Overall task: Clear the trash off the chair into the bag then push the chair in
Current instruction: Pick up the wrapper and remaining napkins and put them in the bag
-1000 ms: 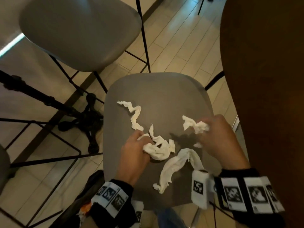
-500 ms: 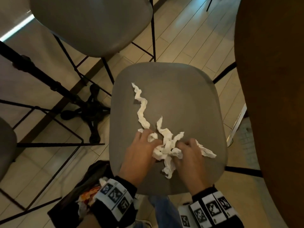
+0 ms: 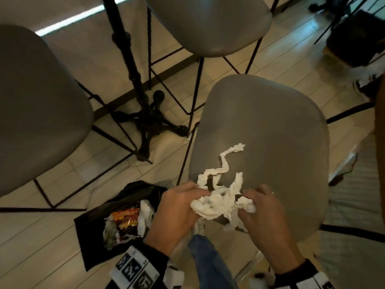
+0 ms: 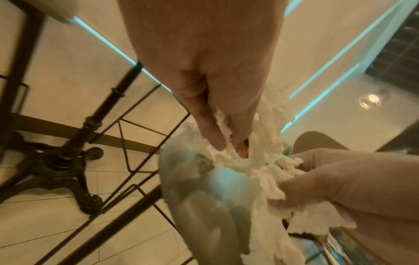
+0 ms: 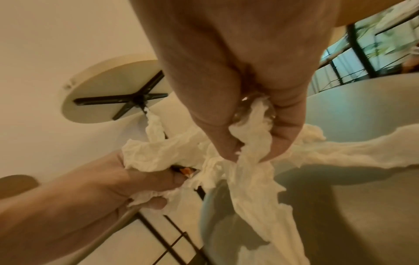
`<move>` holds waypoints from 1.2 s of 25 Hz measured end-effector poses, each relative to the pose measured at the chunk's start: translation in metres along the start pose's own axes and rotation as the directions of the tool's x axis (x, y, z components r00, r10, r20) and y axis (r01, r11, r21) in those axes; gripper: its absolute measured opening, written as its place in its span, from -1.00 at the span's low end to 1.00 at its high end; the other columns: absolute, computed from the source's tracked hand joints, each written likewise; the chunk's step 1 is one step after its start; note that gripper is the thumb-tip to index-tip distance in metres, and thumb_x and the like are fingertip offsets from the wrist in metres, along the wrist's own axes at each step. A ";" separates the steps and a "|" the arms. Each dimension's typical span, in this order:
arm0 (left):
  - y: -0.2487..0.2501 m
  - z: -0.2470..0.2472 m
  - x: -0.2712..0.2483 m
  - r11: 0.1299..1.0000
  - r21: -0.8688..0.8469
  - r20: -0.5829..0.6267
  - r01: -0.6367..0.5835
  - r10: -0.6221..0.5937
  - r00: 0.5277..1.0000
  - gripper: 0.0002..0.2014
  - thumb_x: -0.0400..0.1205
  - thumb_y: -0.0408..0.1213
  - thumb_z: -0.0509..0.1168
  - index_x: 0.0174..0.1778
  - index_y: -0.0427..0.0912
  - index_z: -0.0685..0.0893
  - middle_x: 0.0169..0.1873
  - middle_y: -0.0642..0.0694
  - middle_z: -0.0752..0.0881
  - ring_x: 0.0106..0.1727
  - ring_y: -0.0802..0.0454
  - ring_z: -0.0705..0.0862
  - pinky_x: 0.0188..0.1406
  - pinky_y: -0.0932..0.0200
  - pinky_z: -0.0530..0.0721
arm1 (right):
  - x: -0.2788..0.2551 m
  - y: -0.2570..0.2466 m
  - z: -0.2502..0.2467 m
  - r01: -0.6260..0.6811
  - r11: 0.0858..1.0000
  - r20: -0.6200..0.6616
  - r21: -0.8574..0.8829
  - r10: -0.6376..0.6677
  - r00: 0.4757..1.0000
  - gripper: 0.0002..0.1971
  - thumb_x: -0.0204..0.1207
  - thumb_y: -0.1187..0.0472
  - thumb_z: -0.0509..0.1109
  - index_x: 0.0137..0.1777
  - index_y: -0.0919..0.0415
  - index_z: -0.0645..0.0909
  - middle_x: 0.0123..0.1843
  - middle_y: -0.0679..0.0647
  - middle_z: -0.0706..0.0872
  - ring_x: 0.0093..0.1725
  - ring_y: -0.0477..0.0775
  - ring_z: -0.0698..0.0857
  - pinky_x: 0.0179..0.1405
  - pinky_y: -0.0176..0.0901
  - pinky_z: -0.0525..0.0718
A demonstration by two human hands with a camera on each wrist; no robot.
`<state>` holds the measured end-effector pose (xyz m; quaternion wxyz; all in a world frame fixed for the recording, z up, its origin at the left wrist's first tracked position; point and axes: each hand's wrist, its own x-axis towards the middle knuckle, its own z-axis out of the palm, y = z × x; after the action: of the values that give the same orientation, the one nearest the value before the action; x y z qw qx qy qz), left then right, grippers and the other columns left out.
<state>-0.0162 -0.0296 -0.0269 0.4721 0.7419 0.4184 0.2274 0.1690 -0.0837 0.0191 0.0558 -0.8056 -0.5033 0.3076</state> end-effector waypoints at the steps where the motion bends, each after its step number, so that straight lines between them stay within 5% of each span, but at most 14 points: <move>1: -0.006 -0.013 -0.020 0.999 -0.032 -0.037 0.017 -0.018 0.999 -0.87 0.43 -0.24 0.41 -0.13 0.00 0.76 -0.20 0.00 0.76 -0.18 0.24 0.68 -0.16 0.55 0.53 | -0.006 -0.015 0.008 0.046 0.999 0.021 0.007 -0.047 0.999 -0.87 0.44 0.33 0.44 -0.08 0.10 0.70 -0.11 -0.11 0.44 -0.26 -0.31 0.46 -0.39 -0.50 0.41; 4: -0.046 -0.047 -0.093 0.993 -0.079 -0.182 0.092 -0.105 0.978 -0.86 0.44 -0.15 0.35 -0.15 -0.01 0.77 -0.18 0.05 0.78 -0.16 0.24 0.72 -0.18 0.39 0.63 | -0.020 -0.056 0.046 0.181 0.983 0.123 0.025 -0.183 0.975 -0.88 0.41 0.37 0.46 -0.12 0.16 0.69 -0.09 -0.12 0.45 -0.25 -0.20 0.49 -0.23 -0.61 0.45; 6: -0.089 -0.064 -0.145 0.968 -0.131 -0.253 0.214 -0.241 0.937 -0.89 0.39 -0.12 0.38 -0.19 0.07 0.76 -0.19 0.20 0.77 -0.14 0.25 0.73 -0.17 0.28 0.69 | -0.025 -0.080 0.089 0.267 0.964 0.212 0.004 -0.261 0.942 -0.85 0.39 0.41 0.47 -0.13 0.16 0.68 -0.05 -0.10 0.44 -0.21 -0.18 0.46 -0.29 -0.62 0.40; 9: -0.155 -0.071 -0.208 0.901 -0.081 -0.277 0.426 -0.431 0.859 -0.95 0.38 0.07 0.36 -0.28 0.29 0.65 -0.27 0.43 0.70 -0.22 0.48 0.66 -0.26 0.56 0.52 | -0.020 -0.101 0.170 0.370 0.929 0.278 0.010 -0.358 0.891 -0.82 0.32 0.45 0.46 -0.24 0.14 0.64 -0.07 -0.03 0.51 -0.18 -0.05 0.57 -0.23 -0.45 0.47; 12: -0.244 -0.050 -0.254 0.799 0.022 -0.330 0.601 -0.562 0.759 -0.84 0.31 -0.06 0.41 -0.24 0.04 0.78 -0.30 0.07 0.81 -0.31 0.35 0.69 -0.40 0.47 0.51 | 0.004 -0.100 0.289 0.429 0.902 0.393 -0.039 -0.381 0.837 -0.78 0.36 0.41 0.43 -0.01 0.19 0.69 0.10 0.10 0.57 0.06 0.11 0.62 0.04 -0.07 0.66; 14: -0.312 -0.027 -0.276 0.697 0.128 -0.352 0.706 -0.633 0.689 -0.79 0.25 -0.19 0.37 -0.28 -0.15 0.81 -0.34 -0.19 0.82 -0.35 -0.04 0.76 -0.43 0.27 0.55 | 0.027 -0.088 0.372 0.447 0.892 0.480 -0.072 -0.362 0.799 -0.68 0.41 0.37 0.42 0.17 0.17 0.66 0.21 0.11 0.54 0.18 0.14 0.59 0.18 -0.04 0.64; 20: -0.458 0.027 -0.297 0.473 0.189 -0.360 0.860 -0.782 0.509 -0.87 0.41 -0.34 0.47 -0.14 -0.18 0.79 -0.19 -0.32 0.78 -0.16 -0.31 0.75 -0.27 0.02 0.62 | 0.095 -0.036 0.541 0.331 0.929 0.576 -0.166 -0.181 0.797 -0.60 0.46 0.37 0.40 0.32 0.25 0.59 0.32 0.23 0.50 0.26 0.29 0.60 0.24 -0.02 0.59; 24: -0.504 0.056 -0.302 0.483 0.174 -0.363 0.858 -0.779 0.512 -0.64 0.42 -0.34 0.44 0.16 -0.19 0.69 0.10 -0.33 0.69 0.06 -0.35 0.69 -0.03 -0.11 0.67 | 0.123 -0.016 0.589 0.212 0.966 0.560 -0.149 -0.094 0.823 -0.50 0.37 0.30 0.50 0.34 0.21 0.55 0.39 0.22 0.41 0.23 0.28 0.63 0.28 -0.05 0.59; 27: -0.508 0.059 -0.297 0.410 0.157 -0.260 0.899 -0.860 0.438 -0.29 0.47 -0.18 0.45 0.52 0.02 0.29 0.50 -0.29 0.36 0.33 -0.34 0.53 0.17 -0.19 0.62 | 0.126 -0.014 0.590 0.192 0.975 0.619 -0.107 -0.086 0.781 -0.29 0.28 0.19 0.62 0.44 0.15 0.44 0.50 0.18 0.29 0.33 0.24 0.58 0.32 -0.10 0.53; 30: -0.494 0.053 -0.290 0.417 0.142 -0.198 0.898 -0.877 0.438 -0.19 0.49 -0.10 0.44 0.59 0.14 0.11 0.65 -0.19 0.10 0.50 -0.28 0.38 0.34 -0.19 0.53 | 0.120 -0.017 0.573 0.260 0.959 0.629 -0.111 -0.135 0.766 -0.23 0.37 0.11 0.55 0.56 0.06 0.30 0.65 0.12 0.18 0.50 0.18 0.45 0.40 -0.04 0.46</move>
<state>-0.3362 -0.1984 -0.4738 0.4129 0.4457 0.7911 -0.0714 -0.1241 -0.0995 -0.4879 -0.1567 -0.6051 -0.6032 0.4955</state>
